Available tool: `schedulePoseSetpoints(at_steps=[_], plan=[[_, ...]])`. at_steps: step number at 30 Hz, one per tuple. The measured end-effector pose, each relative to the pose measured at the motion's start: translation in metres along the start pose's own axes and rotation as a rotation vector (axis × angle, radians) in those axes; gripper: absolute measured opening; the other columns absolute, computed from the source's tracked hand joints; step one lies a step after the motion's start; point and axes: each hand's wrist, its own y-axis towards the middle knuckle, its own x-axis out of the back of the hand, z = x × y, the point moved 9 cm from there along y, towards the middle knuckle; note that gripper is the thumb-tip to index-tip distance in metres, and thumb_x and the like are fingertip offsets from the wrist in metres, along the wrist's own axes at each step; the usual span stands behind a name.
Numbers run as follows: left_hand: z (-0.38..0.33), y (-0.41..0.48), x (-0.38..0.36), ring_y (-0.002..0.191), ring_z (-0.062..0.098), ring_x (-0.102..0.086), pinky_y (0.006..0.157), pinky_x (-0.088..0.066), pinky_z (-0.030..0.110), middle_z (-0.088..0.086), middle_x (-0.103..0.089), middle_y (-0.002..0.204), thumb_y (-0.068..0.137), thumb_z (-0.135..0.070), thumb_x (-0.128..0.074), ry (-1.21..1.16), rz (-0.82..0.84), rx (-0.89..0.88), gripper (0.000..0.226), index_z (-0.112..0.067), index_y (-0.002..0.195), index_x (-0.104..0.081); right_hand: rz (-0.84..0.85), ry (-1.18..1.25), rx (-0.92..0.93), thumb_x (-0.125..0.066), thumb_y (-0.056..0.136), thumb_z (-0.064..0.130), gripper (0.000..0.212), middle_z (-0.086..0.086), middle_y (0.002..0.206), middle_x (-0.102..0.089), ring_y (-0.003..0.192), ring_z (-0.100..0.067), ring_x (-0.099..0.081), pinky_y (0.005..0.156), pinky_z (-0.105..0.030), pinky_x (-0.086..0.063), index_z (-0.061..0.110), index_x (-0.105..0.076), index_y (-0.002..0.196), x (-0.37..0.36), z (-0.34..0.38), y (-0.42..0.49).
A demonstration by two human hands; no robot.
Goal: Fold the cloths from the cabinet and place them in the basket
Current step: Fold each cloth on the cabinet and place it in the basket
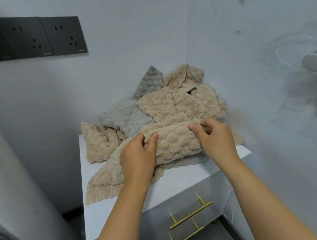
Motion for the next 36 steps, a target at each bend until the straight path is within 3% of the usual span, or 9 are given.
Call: schedulePoseSetpoints(at_steps=[4, 8, 12, 16, 20, 24, 29, 32, 36], plan=[[0.002, 0.000, -0.001, 0.047, 0.010, -0.033, 0.045, -0.021, 0.025, -0.002, -0.037, 0.050, 0.091, -0.041, -0.057, 0.000, -0.010, 0.000, 0.049, -0.018, 0.057, -0.030, 0.155, 0.069, -0.064, -0.066, 0.085, 0.039, 0.026, 0.006, 0.064, -0.048, 0.055, -0.007, -0.044, 0.054, -0.022, -0.038, 0.015, -0.058, 0.080, -0.005, -0.007, -0.001], [-0.011, -0.002, -0.003, 0.049, 0.009, -0.038, 0.047, -0.027, 0.027, -0.005, -0.040, 0.051, 0.089, -0.039, -0.059, 0.043, 0.070, -0.176, 0.036, -0.025, 0.062, -0.040, 0.285, 0.012, -0.097, -0.073, 0.082, 0.017, 0.013, 0.003, 0.063, -0.054, 0.049, 0.001, -0.049, 0.048, -0.011, -0.037, 0.010, -0.062, 0.081, 0.002, -0.008, -0.003], [-0.027, -0.004, 0.003, 0.061, 0.019, -0.050, 0.059, -0.043, 0.038, 0.006, -0.056, 0.065, 0.087, -0.038, -0.061, -0.085, 0.143, -0.212, 0.027, -0.011, 0.085, -0.063, 0.182, 0.139, -0.116, -0.072, 0.080, 0.005, 0.007, -0.006, 0.070, -0.057, 0.063, -0.013, -0.050, 0.059, -0.024, -0.041, 0.009, -0.066, 0.082, 0.016, -0.003, 0.000], [-0.046, 0.017, 0.011, 0.061, 0.015, -0.045, 0.059, -0.035, 0.031, 0.016, -0.060, 0.074, 0.087, -0.037, -0.061, -0.270, 0.143, -0.135, 0.033, -0.005, 0.082, -0.060, 0.021, 0.138, -0.056, -0.071, 0.080, 0.006, 0.005, -0.013, 0.078, -0.066, 0.069, -0.016, -0.059, 0.063, -0.028, -0.046, 0.007, -0.066, 0.079, 0.033, 0.024, 0.022], [-0.078, 0.070, 0.009, 0.064, 0.018, -0.050, 0.059, -0.038, 0.032, 0.005, -0.055, 0.067, 0.091, -0.037, -0.058, -0.430, 0.212, -0.025, 0.030, -0.013, 0.073, -0.057, -0.030, 0.104, -0.031, -0.069, 0.084, 0.015, 0.018, -0.009, 0.066, -0.058, 0.060, -0.020, -0.054, 0.057, -0.027, -0.041, 0.009, -0.056, 0.071, 0.049, 0.052, 0.071], [-0.104, 0.114, -0.005, 0.083, 0.021, -0.060, 0.068, -0.048, 0.032, 0.008, -0.065, 0.102, 0.090, -0.047, -0.056, -0.460, 0.441, 0.072, 0.039, -0.012, 0.108, -0.059, -0.017, 0.123, -0.006, -0.065, 0.088, 0.017, 0.029, -0.008, 0.065, -0.046, 0.063, -0.022, -0.050, 0.061, -0.039, -0.045, 0.011, -0.044, 0.069, 0.064, 0.079, 0.112], [-0.132, 0.146, 0.008, 0.074, 0.022, -0.052, 0.069, -0.048, 0.035, 0.008, -0.053, 0.082, 0.095, -0.027, -0.054, -0.365, 0.401, -0.078, 0.019, -0.012, 0.085, -0.051, 0.071, 0.195, -0.014, -0.061, 0.090, 0.013, 0.021, -0.007, 0.076, -0.045, 0.069, -0.016, -0.044, 0.063, -0.028, -0.035, -0.002, -0.051, 0.079, 0.072, 0.099, 0.130], [-0.143, 0.148, 0.014, 0.087, 0.024, -0.056, 0.082, -0.047, 0.036, 0.003, -0.056, 0.093, 0.095, -0.043, -0.048, -0.380, 0.442, -0.034, 0.028, -0.016, 0.097, -0.054, 0.091, 0.312, -0.040, -0.060, 0.091, 0.010, 0.033, -0.013, 0.091, -0.053, 0.081, -0.022, -0.052, 0.072, -0.037, -0.043, -0.017, -0.050, 0.108, 0.081, 0.108, 0.138], [-0.128, 0.136, 0.002, 0.089, 0.028, -0.061, 0.093, -0.044, 0.040, 0.008, -0.060, 0.109, 0.084, -0.078, -0.028, -0.285, 0.654, 0.168, 0.075, -0.019, 0.121, -0.055, 0.102, 0.401, -0.061, -0.059, 0.093, 0.011, 0.023, -0.015, 0.097, -0.059, 0.085, -0.025, -0.059, 0.075, -0.039, -0.048, -0.006, -0.057, 0.108, 0.088, 0.115, 0.141]])
